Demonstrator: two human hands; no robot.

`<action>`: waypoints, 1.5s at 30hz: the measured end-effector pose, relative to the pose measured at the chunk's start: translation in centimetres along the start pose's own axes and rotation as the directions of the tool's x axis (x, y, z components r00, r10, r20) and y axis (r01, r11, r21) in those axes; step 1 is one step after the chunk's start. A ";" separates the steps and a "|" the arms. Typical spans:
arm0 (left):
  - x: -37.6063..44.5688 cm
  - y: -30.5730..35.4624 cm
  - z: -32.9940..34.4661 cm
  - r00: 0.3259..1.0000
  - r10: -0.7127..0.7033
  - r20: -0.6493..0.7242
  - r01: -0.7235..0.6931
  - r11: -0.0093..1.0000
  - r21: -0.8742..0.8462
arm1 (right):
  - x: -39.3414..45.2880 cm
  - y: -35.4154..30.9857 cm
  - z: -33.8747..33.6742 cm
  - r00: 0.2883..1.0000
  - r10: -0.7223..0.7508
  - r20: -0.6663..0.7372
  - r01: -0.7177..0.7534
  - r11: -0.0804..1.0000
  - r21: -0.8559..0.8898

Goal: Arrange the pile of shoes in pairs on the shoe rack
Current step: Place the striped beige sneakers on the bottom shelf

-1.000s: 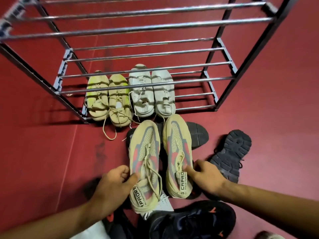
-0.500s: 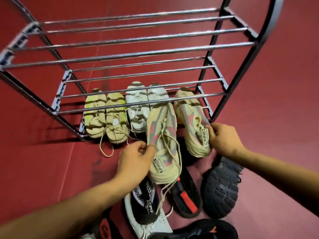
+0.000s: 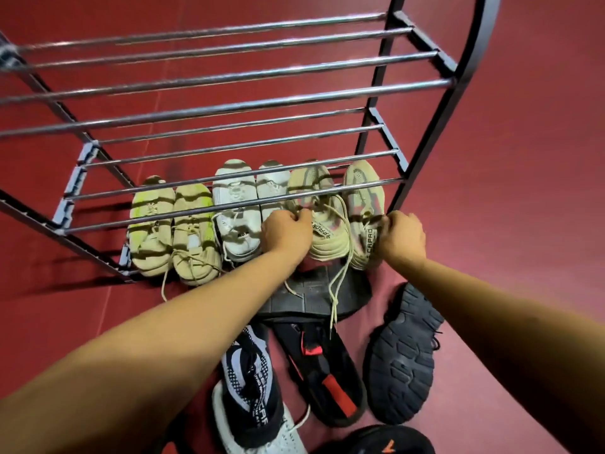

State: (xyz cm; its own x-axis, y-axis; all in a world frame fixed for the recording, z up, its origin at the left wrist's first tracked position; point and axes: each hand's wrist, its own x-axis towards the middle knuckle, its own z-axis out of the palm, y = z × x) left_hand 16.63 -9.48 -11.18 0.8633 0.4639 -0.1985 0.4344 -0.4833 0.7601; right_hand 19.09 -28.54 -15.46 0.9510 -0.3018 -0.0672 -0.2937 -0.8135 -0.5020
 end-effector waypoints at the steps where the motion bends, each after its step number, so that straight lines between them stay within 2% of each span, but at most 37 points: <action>1: 0.7 0.6 0.5 1.000 -0.030 0.004 0.030 0.999 0.021 | -0.4 0.3 0.2 1.000 0.016 -0.001 -0.016 0.998 0.067; 3: 1.7 1.4 1.7 0.996 -0.085 0.029 0.082 0.993 0.089 | -1.4 1.0 0.8 0.998 0.062 0.012 -0.063 0.974 0.218; 5: 2.4 1.7 2.5 0.992 -0.106 0.071 0.093 0.982 0.165 | -2.7 1.3 1.3 0.990 0.098 0.099 -0.126 0.935 0.330; 7: 2.6 1.9 2.9 0.990 -0.087 0.111 0.058 0.970 0.238 | -3.7 1.3 1.5 0.974 0.090 0.209 -0.158 0.928 0.337; 9: 2.7 1.8 2.8 0.991 -0.039 0.131 0.000 0.960 0.280 | -4.0 1.4 1.9 0.971 0.054 0.234 -0.120 0.952 0.280; 13: 1.1 1.2 3.0 0.975 0.157 0.155 -0.205 0.905 0.373 | -3.4 1.3 1.3 0.986 0.075 0.146 -0.116 0.946 0.301; 16: -0.7 -0.1 3.7 0.924 0.318 0.213 -0.381 0.815 0.437 | -3.4 1.0 1.0 0.988 0.111 0.104 -0.142 0.919 0.368; 18: -1.2 -1.1 3.9 0.891 0.361 0.275 -0.452 0.771 0.450 | -3.5 1.0 1.2 0.990 0.112 0.090 -0.139 0.910 0.392; 23: -0.7 -1.9 4.0 0.864 0.419 0.279 -0.503 0.735 0.455 | -4.0 0.9 1.2 0.998 0.064 0.025 -0.069 0.929 0.365; 25: -0.6 -2.0 3.8 0.869 0.419 0.263 -0.495 0.731 0.470 | -3.9 1.3 0.7 1.000 -0.012 0.006 0.009 0.937 0.350; 29: -0.9 -2.7 3.6 0.851 0.455 0.262 -0.519 0.655 0.550 | -3.1 1.6 -0.7 0.983 -0.167 -0.071 0.180 0.941 0.287; 34: -1.1 -2.0 3.8 0.853 0.441 0.279 -0.518 0.654 0.551 | -2.3 0.2 -0.4 0.971 -0.214 -0.104 0.231 0.953 0.195; 36: -0.9 -2.1 3.8 0.845 0.450 0.290 -0.530 0.624 0.574 | -2.2 -0.2 -0.5 0.984 -0.157 -0.086 0.173 0.957 0.232; 40: -0.9 -2.0 3.7 0.838 0.439 0.326 -0.544 0.608 0.579 | -1.5 -2.1 0.3 0.986 0.165 -0.009 -0.150 0.917 0.370; 42: -0.9 -2.0 3.7 0.837 0.435 0.332 -0.545 0.611 0.574 | -1.6 -2.5 1.0 0.982 0.182 0.049 -0.188 0.926 0.328; 45: -0.8 -2.1 3.7 0.836 0.437 0.333 -0.548 0.630 0.550 | -1.5 -1.4 0.7 0.993 0.098 0.073 -0.110 0.975 0.194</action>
State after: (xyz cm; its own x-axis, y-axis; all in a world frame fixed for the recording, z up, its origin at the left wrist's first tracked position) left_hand 15.97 -11.64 -14.90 0.9967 -0.0702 -0.0400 -0.0582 -0.9671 0.2477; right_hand 18.18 -26.65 -15.25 0.9222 -0.3428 -0.1788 -0.3725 -0.6635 -0.6488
